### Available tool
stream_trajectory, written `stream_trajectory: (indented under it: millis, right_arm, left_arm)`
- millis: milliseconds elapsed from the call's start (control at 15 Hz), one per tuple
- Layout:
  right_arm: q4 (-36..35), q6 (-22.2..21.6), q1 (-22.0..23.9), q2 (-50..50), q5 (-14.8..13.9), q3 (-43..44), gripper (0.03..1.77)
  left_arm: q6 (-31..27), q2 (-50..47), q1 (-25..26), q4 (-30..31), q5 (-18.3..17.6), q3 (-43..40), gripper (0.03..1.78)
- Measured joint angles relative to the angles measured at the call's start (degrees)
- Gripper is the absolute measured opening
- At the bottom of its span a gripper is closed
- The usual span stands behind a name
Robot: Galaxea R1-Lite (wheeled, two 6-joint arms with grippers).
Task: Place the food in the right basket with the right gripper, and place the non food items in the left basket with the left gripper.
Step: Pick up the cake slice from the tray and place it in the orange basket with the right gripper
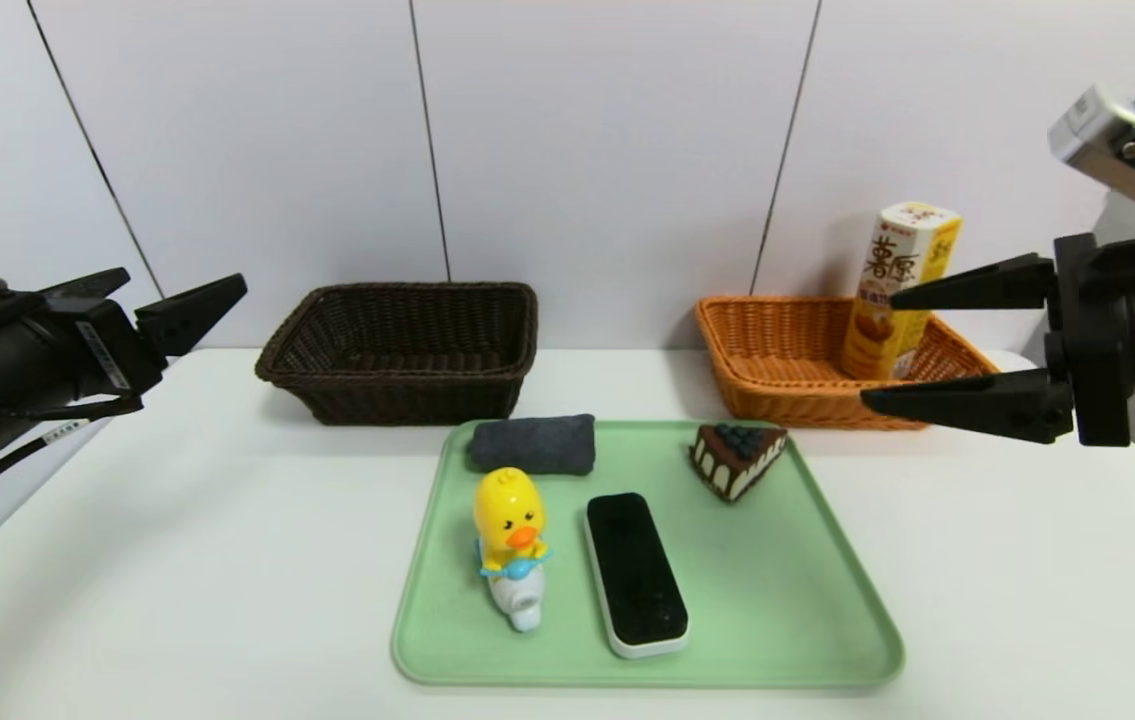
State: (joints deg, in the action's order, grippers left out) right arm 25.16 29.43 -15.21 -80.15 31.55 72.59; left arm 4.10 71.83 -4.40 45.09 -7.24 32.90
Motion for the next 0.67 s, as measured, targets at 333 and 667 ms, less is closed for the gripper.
stream_trajectory:
  millis: [333,667]
  right_arm:
    - [17.7,5.4,-3.4,-9.5,-4.7,12.6,1.69]
    - [19.5,5.5,-5.5,-20.8,-14.1,19.0,1.7]
  left_arm:
    - [0.0,-0.6,0.0,0.0,-0.1,-0.3,1.69]
    - [-0.1,-0.7,-0.1,-0.1,-0.6,-0.5,1.69]
